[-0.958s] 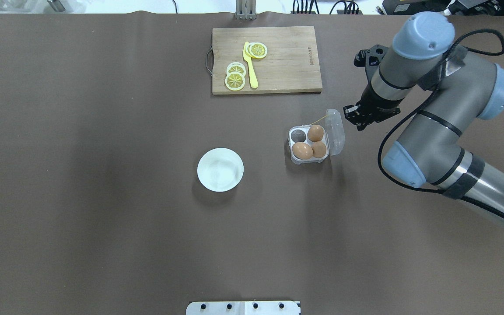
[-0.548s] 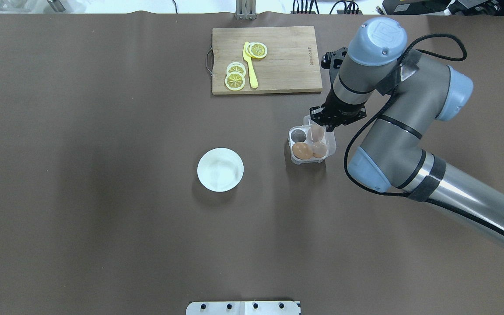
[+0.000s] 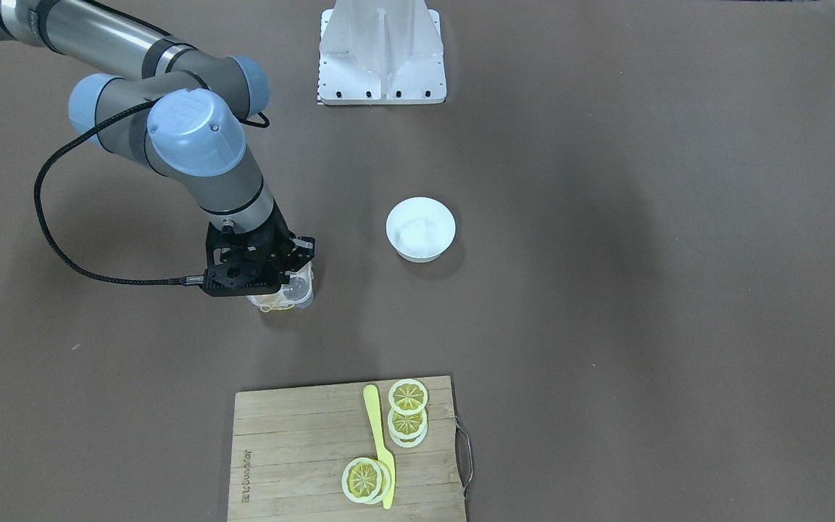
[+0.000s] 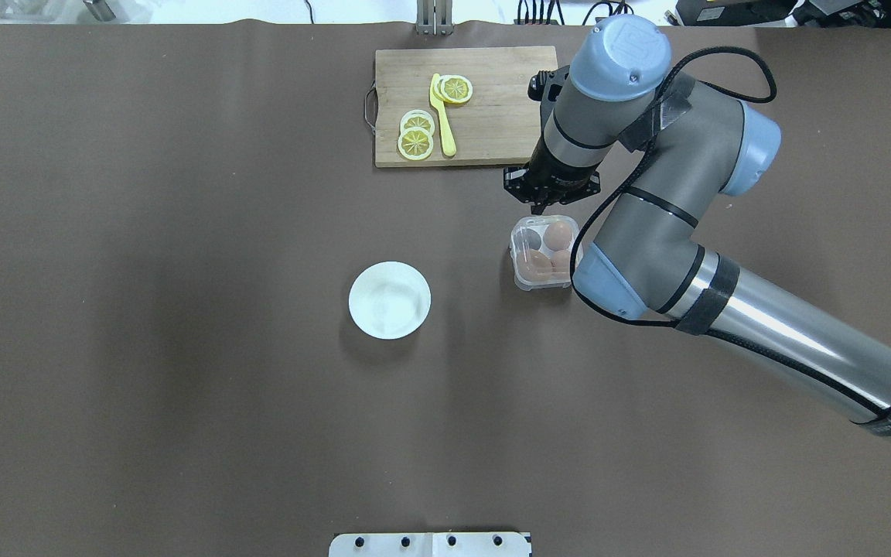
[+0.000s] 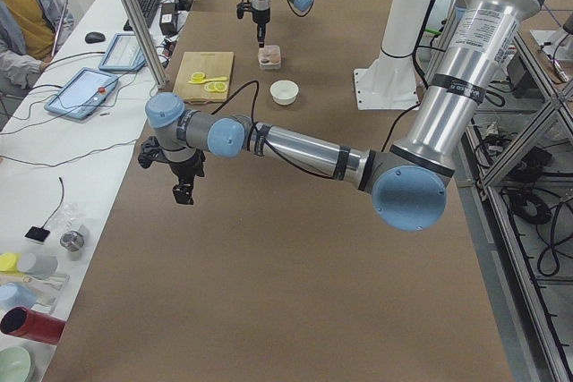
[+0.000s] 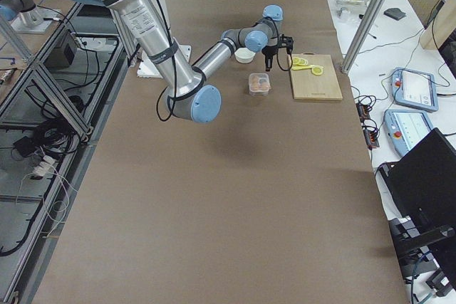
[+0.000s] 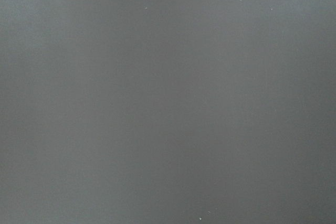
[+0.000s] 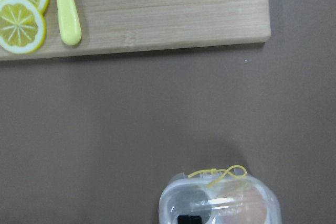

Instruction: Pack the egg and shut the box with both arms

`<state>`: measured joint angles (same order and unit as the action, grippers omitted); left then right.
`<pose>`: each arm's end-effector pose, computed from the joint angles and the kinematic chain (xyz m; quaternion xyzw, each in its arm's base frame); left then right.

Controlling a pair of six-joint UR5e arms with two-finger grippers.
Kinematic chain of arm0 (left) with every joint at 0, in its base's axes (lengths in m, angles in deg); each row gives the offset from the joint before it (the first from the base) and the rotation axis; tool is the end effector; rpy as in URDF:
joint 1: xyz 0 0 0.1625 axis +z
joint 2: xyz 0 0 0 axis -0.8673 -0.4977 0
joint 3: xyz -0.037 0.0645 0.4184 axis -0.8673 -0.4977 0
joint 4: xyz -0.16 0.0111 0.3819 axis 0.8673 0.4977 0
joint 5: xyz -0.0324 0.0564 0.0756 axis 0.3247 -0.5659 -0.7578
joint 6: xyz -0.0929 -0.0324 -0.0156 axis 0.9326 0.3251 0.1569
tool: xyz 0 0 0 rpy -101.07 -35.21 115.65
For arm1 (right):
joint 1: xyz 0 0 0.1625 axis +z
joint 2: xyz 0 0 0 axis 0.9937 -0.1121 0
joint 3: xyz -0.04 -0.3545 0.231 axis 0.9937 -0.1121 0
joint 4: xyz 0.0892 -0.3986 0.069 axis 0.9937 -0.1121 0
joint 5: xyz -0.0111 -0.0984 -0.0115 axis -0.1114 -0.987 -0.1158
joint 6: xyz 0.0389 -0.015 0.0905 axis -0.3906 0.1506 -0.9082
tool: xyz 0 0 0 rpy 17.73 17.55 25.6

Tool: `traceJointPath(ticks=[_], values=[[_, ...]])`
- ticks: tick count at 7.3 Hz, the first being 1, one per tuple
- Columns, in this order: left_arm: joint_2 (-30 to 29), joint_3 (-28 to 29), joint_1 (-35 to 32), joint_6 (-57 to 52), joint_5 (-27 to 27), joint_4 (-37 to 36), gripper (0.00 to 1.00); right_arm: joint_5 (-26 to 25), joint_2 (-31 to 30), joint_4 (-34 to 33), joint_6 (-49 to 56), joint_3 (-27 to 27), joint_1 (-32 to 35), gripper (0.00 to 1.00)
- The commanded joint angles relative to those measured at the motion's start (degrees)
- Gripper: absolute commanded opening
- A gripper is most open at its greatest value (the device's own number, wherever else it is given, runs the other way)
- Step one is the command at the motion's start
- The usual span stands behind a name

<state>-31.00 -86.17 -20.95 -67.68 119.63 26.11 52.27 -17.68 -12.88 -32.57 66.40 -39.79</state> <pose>0.0359 -0.6476 0.5133 0.0465 0.3796 0.0484 0.9227 -0.4525 -0.5526 0.2437 0.0265 -0.4182 0.0236 0.9077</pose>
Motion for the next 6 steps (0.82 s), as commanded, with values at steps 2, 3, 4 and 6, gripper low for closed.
traceJointPath(ticks=[2, 3, 4, 6], values=[[0.0, -0.1, -2.4, 0.1, 2.9, -0.2, 0.97, 8.8, -4.1, 0.2, 5.5, 1.9, 9.4, 0.00], [0.6, -0.1, -3.1, 0.1, 4.2, -0.2, 0.97, 9.9, -8.4, 0.1, 8.9, 4.0, 13.1, 0.00], [3.0, -0.8, -3.5, 0.1, 4.2, 0.2, 0.97, 12.6, -11.9, 0.1, 14.9, 4.5, 18.2, 0.00], [6.3, -3.2, -4.0, 0.0, 3.9, 0.6, 0.97, 14.5, -18.6, -0.1, 29.6, 4.5, 26.2, 0.00]])
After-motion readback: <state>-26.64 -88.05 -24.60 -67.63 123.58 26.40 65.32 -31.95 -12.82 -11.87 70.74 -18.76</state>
